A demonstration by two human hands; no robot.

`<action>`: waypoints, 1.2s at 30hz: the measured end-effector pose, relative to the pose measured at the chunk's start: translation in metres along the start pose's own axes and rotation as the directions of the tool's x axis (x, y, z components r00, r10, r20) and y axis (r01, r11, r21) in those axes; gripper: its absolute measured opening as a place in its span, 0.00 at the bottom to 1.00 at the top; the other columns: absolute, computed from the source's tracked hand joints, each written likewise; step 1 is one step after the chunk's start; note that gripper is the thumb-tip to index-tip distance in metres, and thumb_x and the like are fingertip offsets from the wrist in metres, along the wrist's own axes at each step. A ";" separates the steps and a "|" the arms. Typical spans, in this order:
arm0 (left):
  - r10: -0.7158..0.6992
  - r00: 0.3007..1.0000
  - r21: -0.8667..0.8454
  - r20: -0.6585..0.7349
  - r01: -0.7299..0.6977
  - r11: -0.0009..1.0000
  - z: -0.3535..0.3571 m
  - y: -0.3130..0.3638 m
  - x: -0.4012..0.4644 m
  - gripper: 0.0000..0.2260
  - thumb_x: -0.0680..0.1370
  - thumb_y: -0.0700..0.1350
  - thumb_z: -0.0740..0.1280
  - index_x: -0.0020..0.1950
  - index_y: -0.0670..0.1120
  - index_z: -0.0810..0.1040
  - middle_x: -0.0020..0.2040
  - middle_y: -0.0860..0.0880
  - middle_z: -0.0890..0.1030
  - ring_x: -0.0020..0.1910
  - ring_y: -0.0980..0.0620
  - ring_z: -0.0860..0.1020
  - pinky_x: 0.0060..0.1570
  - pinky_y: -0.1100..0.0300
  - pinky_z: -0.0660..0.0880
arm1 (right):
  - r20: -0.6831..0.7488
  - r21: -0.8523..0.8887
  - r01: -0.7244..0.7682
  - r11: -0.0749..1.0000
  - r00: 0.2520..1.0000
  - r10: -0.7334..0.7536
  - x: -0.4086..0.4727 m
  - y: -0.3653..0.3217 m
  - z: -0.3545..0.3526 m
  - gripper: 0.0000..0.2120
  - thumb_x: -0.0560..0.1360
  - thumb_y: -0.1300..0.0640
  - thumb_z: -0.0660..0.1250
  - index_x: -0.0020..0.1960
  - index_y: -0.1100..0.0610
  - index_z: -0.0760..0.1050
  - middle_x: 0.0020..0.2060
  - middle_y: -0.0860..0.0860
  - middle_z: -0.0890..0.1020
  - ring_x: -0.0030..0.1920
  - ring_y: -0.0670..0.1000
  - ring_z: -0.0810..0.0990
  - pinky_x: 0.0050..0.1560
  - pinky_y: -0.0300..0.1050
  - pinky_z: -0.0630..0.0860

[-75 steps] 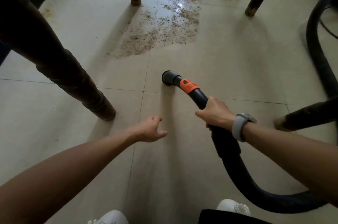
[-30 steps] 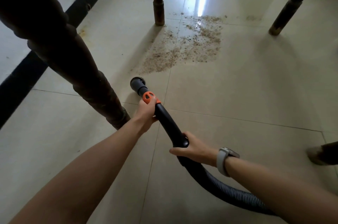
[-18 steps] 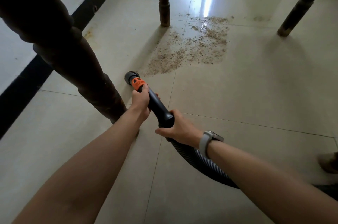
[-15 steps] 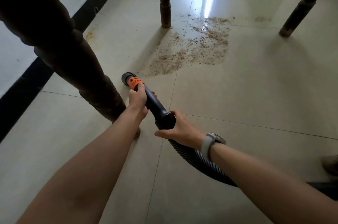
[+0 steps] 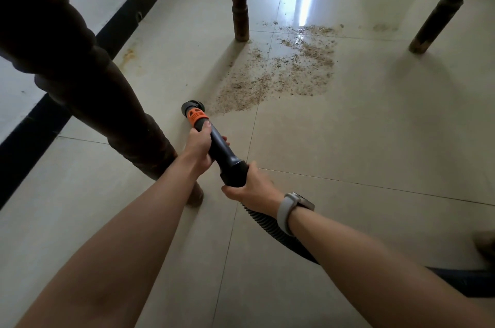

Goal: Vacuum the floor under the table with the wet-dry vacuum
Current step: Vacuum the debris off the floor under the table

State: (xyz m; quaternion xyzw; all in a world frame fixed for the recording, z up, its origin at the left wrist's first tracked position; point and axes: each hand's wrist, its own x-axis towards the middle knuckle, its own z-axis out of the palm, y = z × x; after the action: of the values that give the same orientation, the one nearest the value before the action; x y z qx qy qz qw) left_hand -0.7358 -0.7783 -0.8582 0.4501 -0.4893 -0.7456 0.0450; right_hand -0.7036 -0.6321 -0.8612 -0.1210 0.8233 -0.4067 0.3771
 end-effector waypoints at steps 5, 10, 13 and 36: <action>-0.006 1.000 0.027 0.001 0.006 1.000 0.002 -0.004 -0.004 0.25 0.83 0.46 0.54 0.77 0.42 0.49 0.54 0.36 0.75 0.39 0.47 0.76 0.42 0.50 0.74 | -0.003 -0.005 -0.027 1.000 1.000 0.027 -0.007 0.004 0.000 0.27 0.73 0.50 0.70 0.65 0.58 0.62 0.52 0.51 0.72 0.46 0.49 0.73 0.30 0.34 0.64; -0.024 0.999 0.021 0.030 0.024 1.000 0.009 -0.009 -0.011 0.25 0.83 0.46 0.55 0.77 0.42 0.48 0.62 0.35 0.72 0.47 0.42 0.78 0.47 0.49 0.73 | -0.031 -0.029 -0.030 0.999 0.999 0.029 -0.018 0.009 -0.004 0.28 0.72 0.49 0.70 0.65 0.57 0.63 0.51 0.50 0.72 0.44 0.48 0.72 0.30 0.33 0.63; -0.040 0.998 0.054 0.053 0.037 0.998 0.016 -0.012 -0.015 0.26 0.83 0.47 0.55 0.77 0.41 0.49 0.66 0.33 0.70 0.60 0.37 0.75 0.47 0.48 0.73 | -0.054 -0.060 -0.043 0.997 0.998 0.040 -0.022 0.010 -0.010 0.27 0.73 0.48 0.70 0.65 0.58 0.63 0.50 0.50 0.72 0.44 0.48 0.72 0.30 0.34 0.63; -0.098 0.992 0.150 0.077 0.085 0.985 0.051 -0.034 -0.028 0.26 0.82 0.50 0.57 0.74 0.38 0.54 0.63 0.35 0.72 0.38 0.46 0.76 0.42 0.49 0.74 | -0.120 -0.024 -0.083 0.996 0.990 0.080 -0.034 0.031 -0.025 0.26 0.73 0.50 0.69 0.64 0.58 0.62 0.51 0.51 0.73 0.47 0.50 0.75 0.32 0.35 0.67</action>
State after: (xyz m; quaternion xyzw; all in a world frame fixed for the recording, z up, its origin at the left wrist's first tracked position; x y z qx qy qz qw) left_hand -0.7429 -0.7108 -0.8609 0.4423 -0.5230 -0.7273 -0.0431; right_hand -0.6946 -0.5808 -0.8574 -0.0682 0.8543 -0.3856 0.3419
